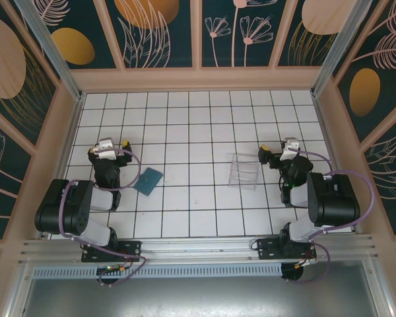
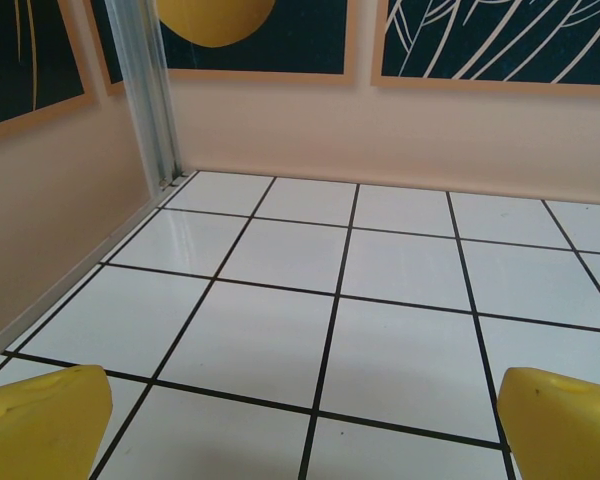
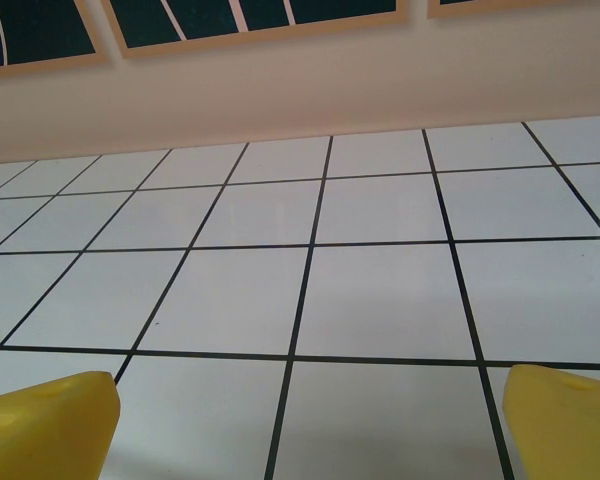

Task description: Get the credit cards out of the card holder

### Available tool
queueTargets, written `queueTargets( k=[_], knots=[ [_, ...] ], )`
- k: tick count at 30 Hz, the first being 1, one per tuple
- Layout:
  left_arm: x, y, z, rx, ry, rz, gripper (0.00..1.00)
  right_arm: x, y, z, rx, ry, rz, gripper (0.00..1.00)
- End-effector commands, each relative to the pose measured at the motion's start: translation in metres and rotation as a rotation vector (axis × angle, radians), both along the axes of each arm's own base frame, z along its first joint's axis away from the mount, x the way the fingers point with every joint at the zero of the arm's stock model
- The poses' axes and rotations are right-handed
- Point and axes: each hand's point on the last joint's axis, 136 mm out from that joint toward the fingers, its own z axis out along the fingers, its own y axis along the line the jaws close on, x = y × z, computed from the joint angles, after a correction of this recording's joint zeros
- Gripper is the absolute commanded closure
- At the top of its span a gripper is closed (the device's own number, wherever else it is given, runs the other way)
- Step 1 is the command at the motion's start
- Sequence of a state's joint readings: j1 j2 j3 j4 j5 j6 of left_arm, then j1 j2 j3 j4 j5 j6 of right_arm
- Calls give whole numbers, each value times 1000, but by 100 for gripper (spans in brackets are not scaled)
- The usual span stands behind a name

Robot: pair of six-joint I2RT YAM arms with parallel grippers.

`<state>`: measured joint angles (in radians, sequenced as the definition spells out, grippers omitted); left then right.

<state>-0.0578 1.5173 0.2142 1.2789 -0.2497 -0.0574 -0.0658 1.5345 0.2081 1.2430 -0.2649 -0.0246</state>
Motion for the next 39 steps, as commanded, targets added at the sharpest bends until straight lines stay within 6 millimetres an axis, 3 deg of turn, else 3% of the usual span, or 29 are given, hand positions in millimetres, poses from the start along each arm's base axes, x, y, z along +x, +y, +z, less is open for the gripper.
queueTargets(
  k=[1,8,20,29,33,39],
  knots=[
    [2,0,8,-7,-31,-3,1,1,0,11,-12,-50,13,1],
    [2,0,7,-7,-31,-4,1,11,-24,8,7,-16,-151,1],
    [0,0,11,0,-42,-7,1,15,-27,9,-3,-4,-192,1],
    [7,7,35,-44,38,97,1,22,-29,22,-17,148,-228,1],
    [16,-13,48,-145,78,53,2,13,-21,24,17,291,-224,1],
    [33,-58,49,-299,301,-90,2,-14,1,22,137,532,-206,7]
  ],
)
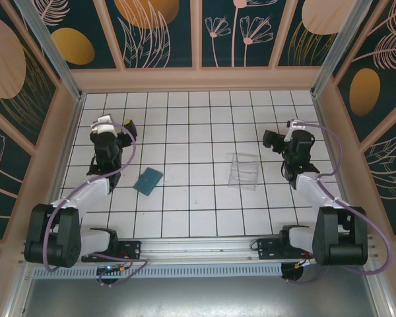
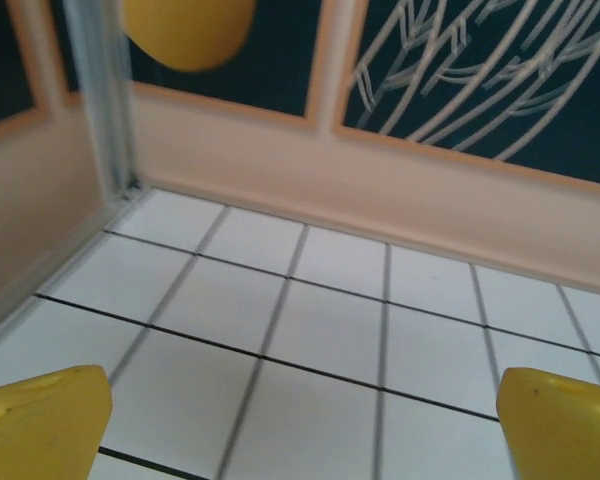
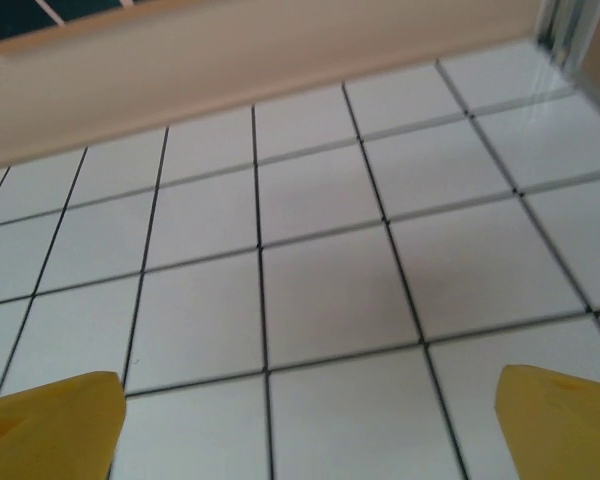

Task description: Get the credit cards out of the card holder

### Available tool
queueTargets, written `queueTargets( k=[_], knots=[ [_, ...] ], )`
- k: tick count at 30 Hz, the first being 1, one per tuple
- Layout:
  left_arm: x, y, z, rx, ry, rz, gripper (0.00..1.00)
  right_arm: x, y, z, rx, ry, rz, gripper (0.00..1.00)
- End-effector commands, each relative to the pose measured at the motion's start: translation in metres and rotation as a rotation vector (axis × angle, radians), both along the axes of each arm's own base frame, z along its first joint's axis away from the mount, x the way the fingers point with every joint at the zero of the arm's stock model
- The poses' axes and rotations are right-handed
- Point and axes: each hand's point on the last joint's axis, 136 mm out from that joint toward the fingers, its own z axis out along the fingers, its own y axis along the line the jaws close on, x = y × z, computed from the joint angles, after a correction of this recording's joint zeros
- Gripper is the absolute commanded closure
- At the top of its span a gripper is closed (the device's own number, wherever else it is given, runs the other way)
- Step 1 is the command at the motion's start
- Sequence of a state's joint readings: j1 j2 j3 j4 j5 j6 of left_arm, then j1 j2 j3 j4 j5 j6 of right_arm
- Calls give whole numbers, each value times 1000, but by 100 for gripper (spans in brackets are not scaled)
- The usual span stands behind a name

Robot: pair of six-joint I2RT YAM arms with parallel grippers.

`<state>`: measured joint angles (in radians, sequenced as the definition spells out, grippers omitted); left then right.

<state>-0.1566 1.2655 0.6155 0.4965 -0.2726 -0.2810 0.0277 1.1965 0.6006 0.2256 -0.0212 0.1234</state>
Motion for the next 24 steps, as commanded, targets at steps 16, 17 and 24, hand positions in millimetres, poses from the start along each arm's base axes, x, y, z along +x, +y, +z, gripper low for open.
queueTargets(
  k=[16,17,24],
  knots=[
    [-32,-55,-54,-22,714,-305,2,-68,58,-66,88,520,95,54],
    [-33,-54,-53,-3,713,-313,2,-67,59,-69,88,525,96,55],
    [-38,-39,-65,65,657,-258,1,-59,64,-82,84,554,93,67]
  ],
)
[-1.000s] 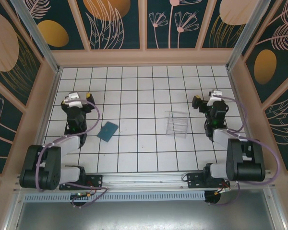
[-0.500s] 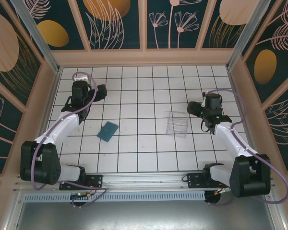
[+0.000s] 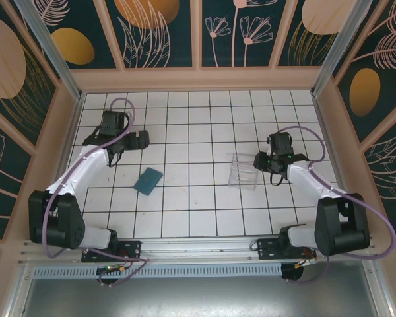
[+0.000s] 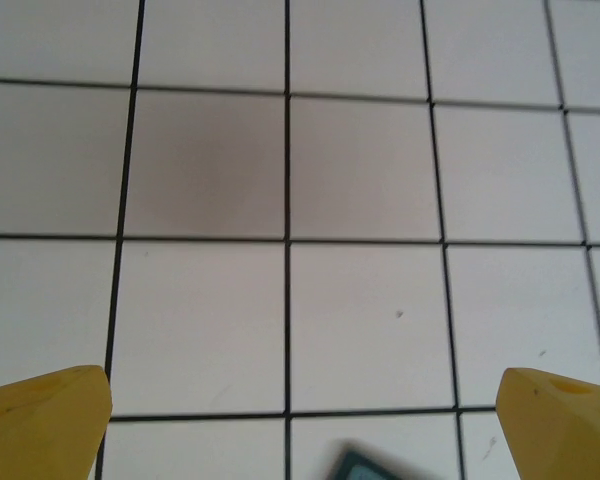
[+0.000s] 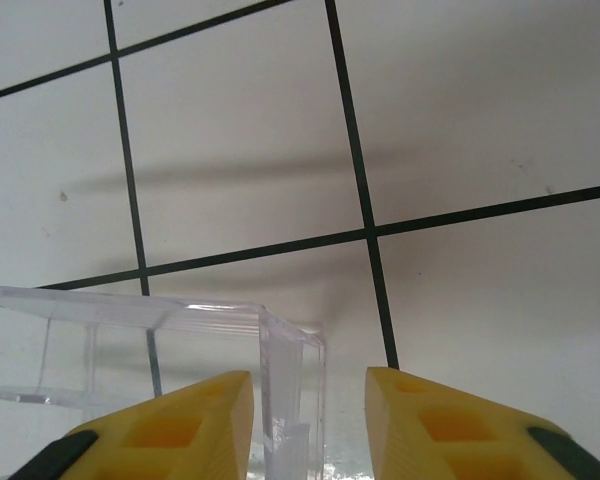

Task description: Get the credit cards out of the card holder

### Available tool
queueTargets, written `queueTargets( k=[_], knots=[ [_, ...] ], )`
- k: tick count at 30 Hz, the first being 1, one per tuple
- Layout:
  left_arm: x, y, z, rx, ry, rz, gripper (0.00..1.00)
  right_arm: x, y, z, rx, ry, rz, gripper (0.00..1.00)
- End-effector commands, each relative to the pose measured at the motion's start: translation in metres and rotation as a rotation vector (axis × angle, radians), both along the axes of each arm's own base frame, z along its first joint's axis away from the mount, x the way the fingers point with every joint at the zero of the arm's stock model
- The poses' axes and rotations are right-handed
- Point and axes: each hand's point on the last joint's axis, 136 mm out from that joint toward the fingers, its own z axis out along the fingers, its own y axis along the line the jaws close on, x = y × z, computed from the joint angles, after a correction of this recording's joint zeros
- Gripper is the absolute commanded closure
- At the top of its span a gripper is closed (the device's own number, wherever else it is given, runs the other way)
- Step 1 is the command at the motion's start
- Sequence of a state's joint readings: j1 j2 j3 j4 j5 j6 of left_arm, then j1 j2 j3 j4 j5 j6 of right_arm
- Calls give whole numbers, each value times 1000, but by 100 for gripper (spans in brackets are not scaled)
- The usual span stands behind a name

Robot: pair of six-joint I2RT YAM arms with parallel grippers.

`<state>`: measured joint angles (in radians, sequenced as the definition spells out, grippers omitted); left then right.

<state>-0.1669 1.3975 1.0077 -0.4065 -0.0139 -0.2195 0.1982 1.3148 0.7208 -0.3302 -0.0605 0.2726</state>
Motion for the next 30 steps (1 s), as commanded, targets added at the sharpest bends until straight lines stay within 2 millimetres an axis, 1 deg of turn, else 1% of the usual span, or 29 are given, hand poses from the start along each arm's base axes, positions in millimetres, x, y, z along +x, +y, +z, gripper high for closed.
queueTargets(
  k=[1,3,5,6,7,10,14,16,19,23,24,26,30],
  knots=[
    [-8,8,-3,60,4,7,1,11,5,7,9,-14,-5,68],
    [-8,18,5,83,-26,63,2,13,7,6,12,-11,-3,70],
    [-5,18,17,79,-69,59,1,16,9,4,15,-5,-2,72],
    [-7,19,17,80,-76,63,2,17,9,2,13,1,-2,73],
    [-9,20,13,82,-70,65,1,18,9,2,13,2,-4,74],
    [-10,21,14,88,-73,66,1,19,12,-1,18,10,0,76],
    [-10,22,9,96,-57,66,2,21,14,-2,11,18,-1,82],
    [-10,18,5,83,-47,57,1,22,16,-1,7,15,-1,85],
    [-11,11,-7,44,1,50,2,23,19,1,2,14,-3,89],
    [-19,2,-38,14,130,36,2,28,27,8,-7,11,-1,93],
    [-13,-2,-33,4,125,27,1,30,31,11,-5,7,4,93],
    [-15,-9,-42,-4,159,8,2,35,42,16,-4,1,19,94],
    [-20,-23,-60,-44,234,-18,2,51,72,23,-21,-1,59,95]
  ],
)
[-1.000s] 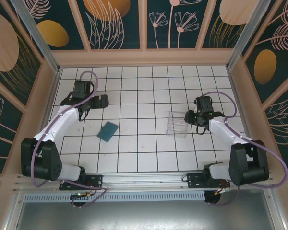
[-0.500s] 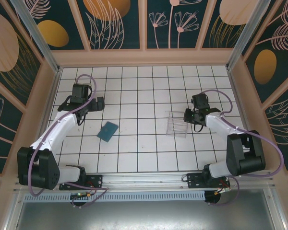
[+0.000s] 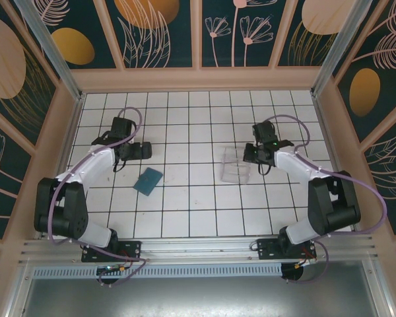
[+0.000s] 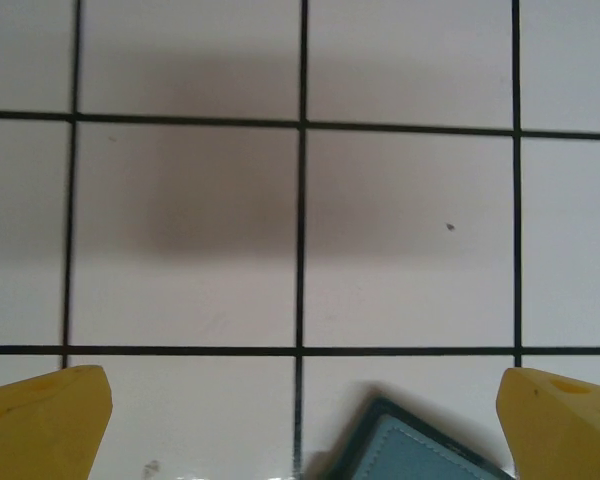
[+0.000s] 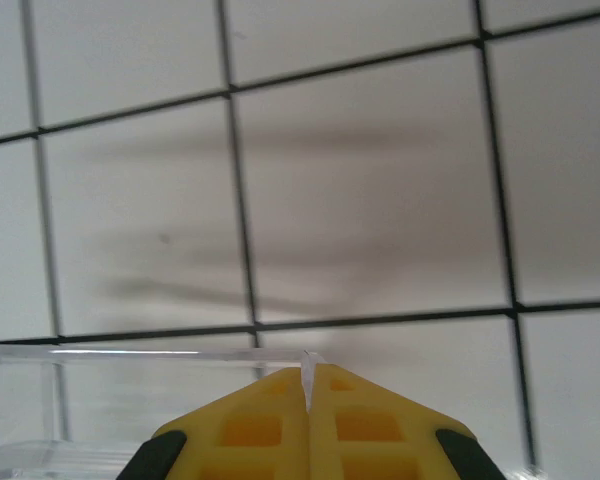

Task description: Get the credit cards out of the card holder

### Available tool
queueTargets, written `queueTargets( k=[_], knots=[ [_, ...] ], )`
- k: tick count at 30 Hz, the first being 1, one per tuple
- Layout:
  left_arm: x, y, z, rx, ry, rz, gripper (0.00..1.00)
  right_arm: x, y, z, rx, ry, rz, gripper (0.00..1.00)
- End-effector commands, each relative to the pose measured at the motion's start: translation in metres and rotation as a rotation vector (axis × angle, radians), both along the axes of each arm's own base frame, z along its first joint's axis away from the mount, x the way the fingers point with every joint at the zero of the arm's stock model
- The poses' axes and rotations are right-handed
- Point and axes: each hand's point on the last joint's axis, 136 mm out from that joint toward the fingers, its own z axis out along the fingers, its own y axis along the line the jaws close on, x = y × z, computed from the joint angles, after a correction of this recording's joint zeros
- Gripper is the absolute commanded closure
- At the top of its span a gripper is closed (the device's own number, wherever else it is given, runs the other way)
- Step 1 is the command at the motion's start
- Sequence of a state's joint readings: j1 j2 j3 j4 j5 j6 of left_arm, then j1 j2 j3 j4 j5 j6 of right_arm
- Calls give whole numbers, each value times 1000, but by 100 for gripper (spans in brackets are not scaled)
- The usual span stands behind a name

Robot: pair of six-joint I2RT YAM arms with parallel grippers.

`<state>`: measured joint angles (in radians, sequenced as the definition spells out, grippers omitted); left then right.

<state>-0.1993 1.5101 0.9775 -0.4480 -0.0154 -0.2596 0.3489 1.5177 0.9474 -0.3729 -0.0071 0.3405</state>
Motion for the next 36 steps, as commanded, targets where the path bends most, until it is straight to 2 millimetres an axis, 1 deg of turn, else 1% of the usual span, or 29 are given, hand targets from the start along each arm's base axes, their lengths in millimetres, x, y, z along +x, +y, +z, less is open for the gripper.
queueTargets(
  k=[1,6,9,11,13,14,16,22,24,26,29,31,36],
  knots=[
    [-4,-17,-7,-64,69,-18,1,19,24,12,-16,-18,2,96],
    [-9,-26,-16,-58,102,-29,1,47,69,17,-51,-24,55,97],
    [-13,-30,-22,-59,110,-37,2,63,92,15,-67,-20,82,97],
    [-18,-32,-29,-66,132,-31,3,74,104,13,-75,-16,98,97],
    [-19,-36,-30,-74,131,-38,4,85,112,12,-81,-13,109,97],
    [-28,-35,-40,-66,161,-36,4,90,115,11,-85,-13,118,97],
    [-34,-36,-47,-69,179,-39,6,93,128,9,-95,-9,145,97],
    [-44,-39,-59,-88,210,-41,13,109,135,2,-131,6,168,97],
    [-47,-40,-63,-98,219,-39,17,111,138,-1,-130,18,173,96],
    [-50,-44,-67,-112,231,-47,24,111,138,-6,-133,34,171,96],
    [-56,-48,-73,-118,259,-57,25,108,137,-11,-134,55,160,94],
    [-61,-52,-76,-120,273,-67,26,107,136,-11,-134,61,150,91],
    [-71,-64,-83,-140,292,-67,27,103,132,-7,-139,64,139,80]
  ],
)
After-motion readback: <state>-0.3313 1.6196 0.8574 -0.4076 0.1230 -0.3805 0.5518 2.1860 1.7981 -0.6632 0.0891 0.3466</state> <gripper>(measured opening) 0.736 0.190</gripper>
